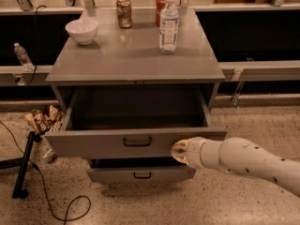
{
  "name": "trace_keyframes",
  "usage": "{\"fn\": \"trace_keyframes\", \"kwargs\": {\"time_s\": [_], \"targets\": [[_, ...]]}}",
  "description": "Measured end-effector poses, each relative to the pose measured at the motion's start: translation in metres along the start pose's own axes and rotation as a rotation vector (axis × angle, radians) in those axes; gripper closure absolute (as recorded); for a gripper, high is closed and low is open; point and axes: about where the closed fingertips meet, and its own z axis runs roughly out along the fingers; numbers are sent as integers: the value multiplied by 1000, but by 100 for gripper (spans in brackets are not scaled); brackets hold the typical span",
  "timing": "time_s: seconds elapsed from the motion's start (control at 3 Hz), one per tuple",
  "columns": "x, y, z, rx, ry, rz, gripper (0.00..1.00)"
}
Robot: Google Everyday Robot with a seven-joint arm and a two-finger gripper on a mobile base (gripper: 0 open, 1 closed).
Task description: Close top drawer
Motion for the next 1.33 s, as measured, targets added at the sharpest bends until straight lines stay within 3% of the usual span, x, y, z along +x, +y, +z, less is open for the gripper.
{"fn": "trace_keyframes", "kwargs": {"time_s": [0.33,0.67,1.0,1.33], "targets": [[0,0,0,0,0,0,100],[0,-16,31,6,-17,-36,100],[-1,-43,81,16,-46,-98,100],[-1,-43,81,16,-46,-98,100]]}}
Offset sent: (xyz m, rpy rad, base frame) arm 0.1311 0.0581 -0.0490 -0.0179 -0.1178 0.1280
